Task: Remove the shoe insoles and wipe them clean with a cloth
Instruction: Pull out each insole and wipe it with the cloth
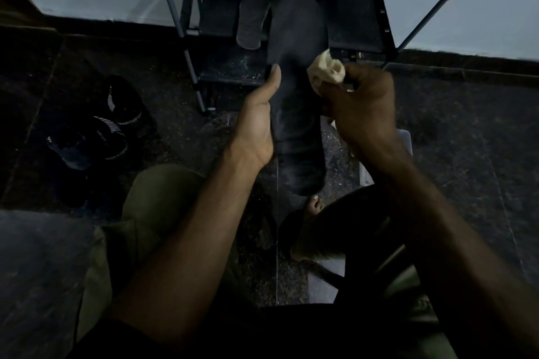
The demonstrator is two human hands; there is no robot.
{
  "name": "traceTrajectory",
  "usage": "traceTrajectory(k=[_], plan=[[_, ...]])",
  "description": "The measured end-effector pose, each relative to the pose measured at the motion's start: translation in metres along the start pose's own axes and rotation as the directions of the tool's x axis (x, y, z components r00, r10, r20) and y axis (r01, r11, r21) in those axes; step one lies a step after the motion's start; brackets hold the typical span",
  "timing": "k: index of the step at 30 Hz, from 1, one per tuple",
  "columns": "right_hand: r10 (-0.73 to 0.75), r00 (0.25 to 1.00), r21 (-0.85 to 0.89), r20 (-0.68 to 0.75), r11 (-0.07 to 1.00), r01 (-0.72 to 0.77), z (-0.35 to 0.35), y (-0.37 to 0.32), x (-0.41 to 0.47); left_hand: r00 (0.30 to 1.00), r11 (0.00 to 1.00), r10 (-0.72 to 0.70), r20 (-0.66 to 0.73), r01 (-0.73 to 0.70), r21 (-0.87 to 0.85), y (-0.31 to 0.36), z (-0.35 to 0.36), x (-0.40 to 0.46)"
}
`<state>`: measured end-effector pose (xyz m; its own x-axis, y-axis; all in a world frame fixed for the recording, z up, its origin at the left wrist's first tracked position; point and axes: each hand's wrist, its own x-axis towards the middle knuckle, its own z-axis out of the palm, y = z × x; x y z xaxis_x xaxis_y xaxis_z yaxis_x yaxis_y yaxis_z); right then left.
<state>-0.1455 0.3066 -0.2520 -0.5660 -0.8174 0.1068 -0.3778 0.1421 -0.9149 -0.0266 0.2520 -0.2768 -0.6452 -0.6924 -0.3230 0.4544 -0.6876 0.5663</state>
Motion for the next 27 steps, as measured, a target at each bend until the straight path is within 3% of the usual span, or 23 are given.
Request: traceTrajectory(k=[3, 7, 15, 23, 27], plan=[[-0.243, 0.970, -0.376, 0.005, 0.899, 0.227, 0.001, 0.001, 0.012, 0.999, 0.999, 0.001, 0.035, 0.001, -0.051, -0.001, 0.000, 0.002], [-0.391, 0.919, -0.531, 0.054, 0.768, 0.358, 0.008, -0.006, 0.016, 0.997, 0.996, 0.003, 0.073, 0.004, -0.093, 0.001, 0.000, 0.001], [-0.477, 0.829, -0.565, 0.293, 0.613, 0.552, 0.026, -0.011, -0.017, 0.999, 0.993, -0.034, -0.003, 0.033, -0.117, 0.002, -0.003, 0.002], [-0.473, 0.871, -0.652, 0.130, 0.621, 0.435, 0.007, -0.008, 0.031, 0.996, 0.992, 0.001, 0.091, 0.010, -0.123, -0.005, 0.001, 0.001], [-0.480, 0.845, -0.599, 0.235, 0.613, 0.515, 0.018, -0.008, -0.007, 0.999, 0.991, -0.025, 0.031, 0.028, -0.128, -0.003, -0.002, 0.001]])
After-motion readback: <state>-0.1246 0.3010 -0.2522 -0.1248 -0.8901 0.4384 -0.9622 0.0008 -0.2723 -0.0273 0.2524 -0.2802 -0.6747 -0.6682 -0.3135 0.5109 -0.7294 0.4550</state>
